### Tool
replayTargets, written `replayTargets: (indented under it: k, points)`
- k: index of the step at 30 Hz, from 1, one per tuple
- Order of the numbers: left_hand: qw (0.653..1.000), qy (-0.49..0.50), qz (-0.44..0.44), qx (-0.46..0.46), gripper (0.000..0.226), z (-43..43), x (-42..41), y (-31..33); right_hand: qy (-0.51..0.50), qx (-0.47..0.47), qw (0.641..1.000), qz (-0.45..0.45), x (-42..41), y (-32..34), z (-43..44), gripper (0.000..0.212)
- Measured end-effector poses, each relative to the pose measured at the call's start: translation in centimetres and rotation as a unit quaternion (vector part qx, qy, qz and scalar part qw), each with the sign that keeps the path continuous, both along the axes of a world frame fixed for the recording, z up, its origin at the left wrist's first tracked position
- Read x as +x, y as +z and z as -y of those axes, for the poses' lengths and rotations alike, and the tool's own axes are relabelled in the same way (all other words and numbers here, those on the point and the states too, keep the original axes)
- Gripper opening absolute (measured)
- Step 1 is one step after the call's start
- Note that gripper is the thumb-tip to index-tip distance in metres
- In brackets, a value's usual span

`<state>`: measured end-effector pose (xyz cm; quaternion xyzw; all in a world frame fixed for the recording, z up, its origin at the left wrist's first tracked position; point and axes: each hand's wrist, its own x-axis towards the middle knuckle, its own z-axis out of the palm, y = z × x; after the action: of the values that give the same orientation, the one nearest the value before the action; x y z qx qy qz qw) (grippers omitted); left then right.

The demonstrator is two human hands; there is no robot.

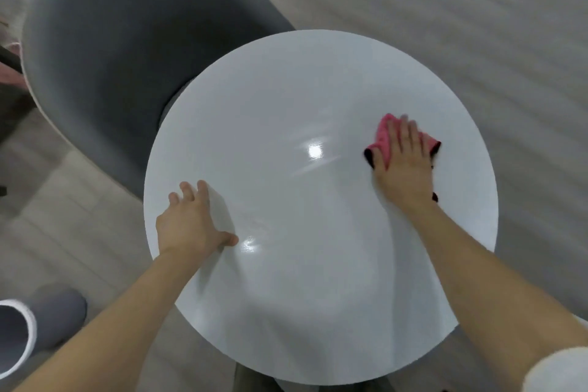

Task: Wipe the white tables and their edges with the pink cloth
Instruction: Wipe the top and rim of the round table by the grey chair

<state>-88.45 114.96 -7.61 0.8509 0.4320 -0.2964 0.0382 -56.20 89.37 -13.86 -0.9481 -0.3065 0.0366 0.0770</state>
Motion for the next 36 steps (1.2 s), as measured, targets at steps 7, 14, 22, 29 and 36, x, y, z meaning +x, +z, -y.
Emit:
replayTargets:
  k: [7, 14, 22, 29, 36]
  points:
    - [1.000, -0.017, 0.010, 0.010, 0.139, -0.2, 0.0, 0.0, 0.095, 0.055, 0.994, -0.010, -15.6, 0.6, -12.2, 0.070]
    - [0.999, -0.037, 0.013, 0.021, 0.143, -0.1, -0.4, -0.1, 0.199, 0.054, 0.978, -0.014, -12.3, 0.3, -3.1, 0.064]
    - [0.997, -0.056, 0.041, 0.017, 0.141, 0.0, -0.5, 0.3, -0.090, 0.005, 0.994, -0.055, -11.4, 0.3, -1.0, 0.096]
    - [0.994, -0.099, 0.044, -0.033, 0.132, -1.2, -1.7, 1.3, 0.100, 0.044, 0.993, -0.048, -21.3, 2.3, -1.7, 0.086]
    - [0.978, -0.102, 0.141, -0.115, 0.075, -2.5, -4.7, 2.1, 0.015, 0.090, 0.992, -0.089, -22.1, 4.0, -3.8, 0.021]
